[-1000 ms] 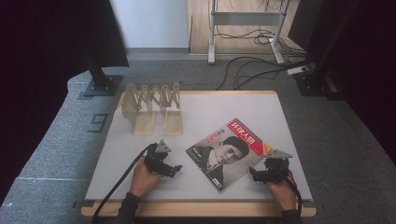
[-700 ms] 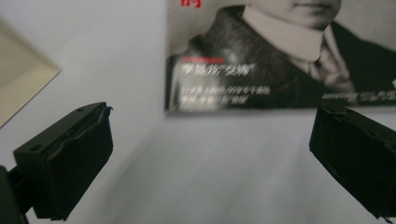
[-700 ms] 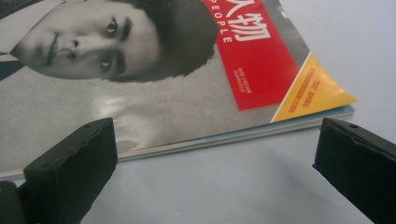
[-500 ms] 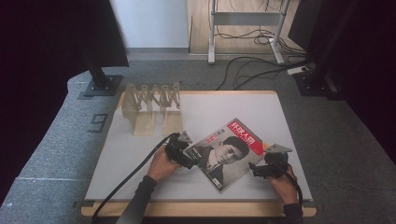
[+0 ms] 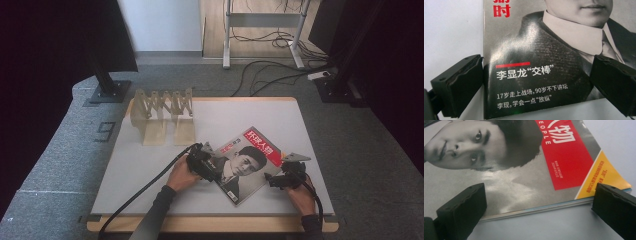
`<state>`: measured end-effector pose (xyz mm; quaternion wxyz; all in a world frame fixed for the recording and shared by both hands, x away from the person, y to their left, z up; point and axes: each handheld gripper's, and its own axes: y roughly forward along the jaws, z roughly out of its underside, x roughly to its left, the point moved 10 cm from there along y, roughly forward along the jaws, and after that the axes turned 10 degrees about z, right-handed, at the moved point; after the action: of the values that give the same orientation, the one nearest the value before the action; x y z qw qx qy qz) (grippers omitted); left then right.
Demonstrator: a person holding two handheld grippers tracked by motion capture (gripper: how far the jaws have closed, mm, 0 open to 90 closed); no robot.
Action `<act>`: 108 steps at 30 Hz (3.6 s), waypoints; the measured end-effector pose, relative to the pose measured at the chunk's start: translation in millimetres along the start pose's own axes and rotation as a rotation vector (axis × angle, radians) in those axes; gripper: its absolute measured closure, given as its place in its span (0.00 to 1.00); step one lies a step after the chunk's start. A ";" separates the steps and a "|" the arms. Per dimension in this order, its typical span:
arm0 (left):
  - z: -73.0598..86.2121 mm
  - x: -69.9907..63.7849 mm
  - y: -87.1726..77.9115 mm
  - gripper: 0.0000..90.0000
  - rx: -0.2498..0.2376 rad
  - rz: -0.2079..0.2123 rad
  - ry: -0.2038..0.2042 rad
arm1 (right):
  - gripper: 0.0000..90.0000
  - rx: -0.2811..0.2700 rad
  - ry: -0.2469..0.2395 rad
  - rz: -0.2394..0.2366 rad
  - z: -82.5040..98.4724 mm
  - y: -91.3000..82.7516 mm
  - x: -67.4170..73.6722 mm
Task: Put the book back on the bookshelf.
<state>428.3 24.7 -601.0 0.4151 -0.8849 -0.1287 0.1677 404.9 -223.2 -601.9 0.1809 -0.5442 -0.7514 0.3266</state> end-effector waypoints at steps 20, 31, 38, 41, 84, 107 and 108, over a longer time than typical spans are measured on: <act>19.0 -31.8 -7.3 0.00 0.018 0.004 0.005 | 0.00 0.002 -0.004 -0.007 -9.8 13.1 -1.7; 21.7 -29.9 -24.9 0.00 0.002 -0.007 0.015 | 0.00 0.026 -0.022 -0.017 -21.7 25.0 -0.4; 23.9 14.9 -49.3 0.00 -0.016 -0.114 -0.035 | 0.00 0.022 -0.039 -0.040 -27.2 30.6 2.0; 27.7 25.9 -46.7 0.00 -0.002 -0.133 -0.044 | 0.00 0.017 -0.042 -0.043 -28.2 31.6 2.5; 36.5 -34.3 -17.4 0.00 0.012 -0.029 0.027 | 0.00 0.030 -0.103 -0.086 -68.9 71.6 18.2; 58.4 -2.7 -40.4 0.00 -0.081 -0.106 -0.051 | 0.10 0.077 -0.150 -0.098 -52.1 34.2 -2.8; 58.4 -2.7 -40.4 0.00 -0.081 -0.106 -0.051 | 0.10 0.076 -0.148 -0.112 -51.8 33.3 -1.3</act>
<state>398.7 89.2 -604.1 0.3837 -0.8884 -0.1925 0.1628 461.0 -202.8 -587.3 0.1631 -0.4686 -0.7790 0.3835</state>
